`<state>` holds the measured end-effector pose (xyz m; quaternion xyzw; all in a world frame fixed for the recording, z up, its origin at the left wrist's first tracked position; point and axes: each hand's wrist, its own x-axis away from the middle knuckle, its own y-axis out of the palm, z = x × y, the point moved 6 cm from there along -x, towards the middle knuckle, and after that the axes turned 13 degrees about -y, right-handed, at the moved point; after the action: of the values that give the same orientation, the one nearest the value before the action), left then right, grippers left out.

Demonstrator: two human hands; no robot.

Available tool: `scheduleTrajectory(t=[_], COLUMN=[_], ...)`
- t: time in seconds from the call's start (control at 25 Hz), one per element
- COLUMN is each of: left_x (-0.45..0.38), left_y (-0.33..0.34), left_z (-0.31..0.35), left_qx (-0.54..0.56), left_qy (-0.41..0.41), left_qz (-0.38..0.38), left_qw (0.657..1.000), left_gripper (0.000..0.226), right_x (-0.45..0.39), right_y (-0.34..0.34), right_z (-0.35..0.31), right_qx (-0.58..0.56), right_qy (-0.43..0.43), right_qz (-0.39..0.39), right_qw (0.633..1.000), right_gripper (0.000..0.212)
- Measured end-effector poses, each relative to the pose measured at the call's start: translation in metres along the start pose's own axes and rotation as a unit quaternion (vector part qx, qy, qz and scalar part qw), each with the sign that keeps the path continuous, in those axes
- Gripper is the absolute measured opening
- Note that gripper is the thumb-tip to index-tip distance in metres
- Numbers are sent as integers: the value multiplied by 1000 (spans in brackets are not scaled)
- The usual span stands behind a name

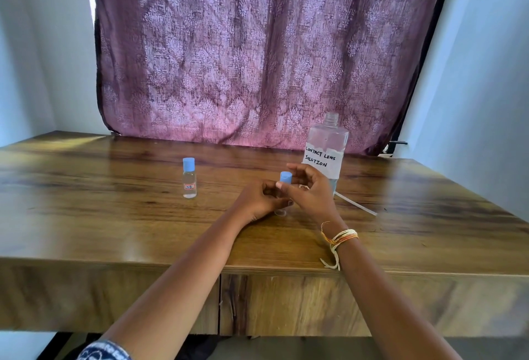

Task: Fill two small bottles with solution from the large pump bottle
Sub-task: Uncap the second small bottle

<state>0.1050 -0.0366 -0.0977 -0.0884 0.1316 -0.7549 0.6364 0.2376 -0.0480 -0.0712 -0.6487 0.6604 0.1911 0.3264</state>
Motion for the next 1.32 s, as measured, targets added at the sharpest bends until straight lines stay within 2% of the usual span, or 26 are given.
scheduleTrajectory(t=[0.2,0.36,0.6,0.76,1.0,1.2,1.32], left_x=[0,1,4,4,2,2,0], left_y=[-1,-1,0,0,0,0,-1], left_z=[-1,1,3,4,2,2,1], left_qx=[9,-1,-3,4,6,5,-4], left_qy=[0,8,6,13,8,14,15], left_qz=[5,2,-2,-5,2,-3,3], left_qw=[1000,1000,1000,1000,1000,1000,1000], left_gripper=[25,24,24,24,17,24,27], right_x=[-1,-1,0,-1,0,-1,-2], right_y=[-1,1,0,1,-2,-2,-2], right_z=[3,1,3,3,6,5,5], right_qx=[-23,-1,3,21,16,25,6], right_qy=[17,4,14,2,25,5,14], right_qz=[7,-3,-3,-7,2,15,21], right_qw=[1000,1000,1000,1000,1000,1000,1000], right_gripper=[36,48,44,53,45,57,49])
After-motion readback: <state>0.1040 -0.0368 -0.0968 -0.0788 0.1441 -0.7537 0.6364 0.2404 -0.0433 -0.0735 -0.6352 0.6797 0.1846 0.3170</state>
